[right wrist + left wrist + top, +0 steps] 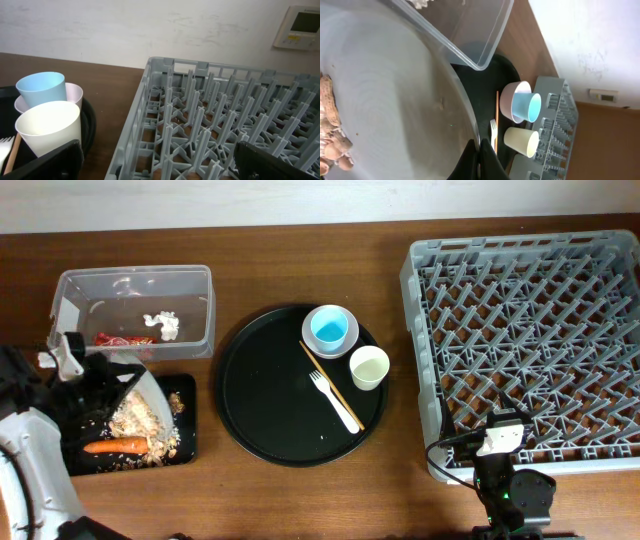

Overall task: Sort waste into correct bins and load items into the dishwasher rack
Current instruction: 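Tip the plate over the black tray to pour out rice and shells, then hold the plate tilted over the black tray and shake off remaining scraps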

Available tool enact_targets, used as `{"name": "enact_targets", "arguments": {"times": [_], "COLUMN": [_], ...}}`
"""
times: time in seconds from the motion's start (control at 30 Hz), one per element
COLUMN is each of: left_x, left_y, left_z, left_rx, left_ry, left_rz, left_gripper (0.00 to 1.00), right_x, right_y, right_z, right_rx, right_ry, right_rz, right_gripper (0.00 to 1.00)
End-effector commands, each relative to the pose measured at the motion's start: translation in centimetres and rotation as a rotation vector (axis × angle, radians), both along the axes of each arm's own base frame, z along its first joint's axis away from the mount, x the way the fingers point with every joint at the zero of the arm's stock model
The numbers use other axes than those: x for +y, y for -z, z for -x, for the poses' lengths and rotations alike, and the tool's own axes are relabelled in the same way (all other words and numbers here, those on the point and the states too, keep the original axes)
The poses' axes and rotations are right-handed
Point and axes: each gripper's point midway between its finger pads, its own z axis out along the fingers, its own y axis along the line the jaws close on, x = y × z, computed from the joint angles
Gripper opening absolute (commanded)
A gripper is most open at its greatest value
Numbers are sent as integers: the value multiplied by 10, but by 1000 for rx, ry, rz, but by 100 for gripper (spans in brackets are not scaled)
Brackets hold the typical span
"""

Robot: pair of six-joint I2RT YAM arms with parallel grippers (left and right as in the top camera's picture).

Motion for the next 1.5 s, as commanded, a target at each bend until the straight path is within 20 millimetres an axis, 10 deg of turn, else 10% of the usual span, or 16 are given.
{"name": "enact_targets", "arguments": {"times": [0.0,1.47], "left_x": [0,-5], "left_y": [-20,-59], "left_z": [1,11], "left_rx": [-108,-373], "left_ry": [28,118], "left_rz": [44,226], "left_gripper": [0,0], "right_x": [1,1], "right_y": [3,3], "right_z": [0,0], "right_rx": [4,4], "right_ry": [-2,-2], "right_rz": [7,7], "right_gripper": [99,99]}}
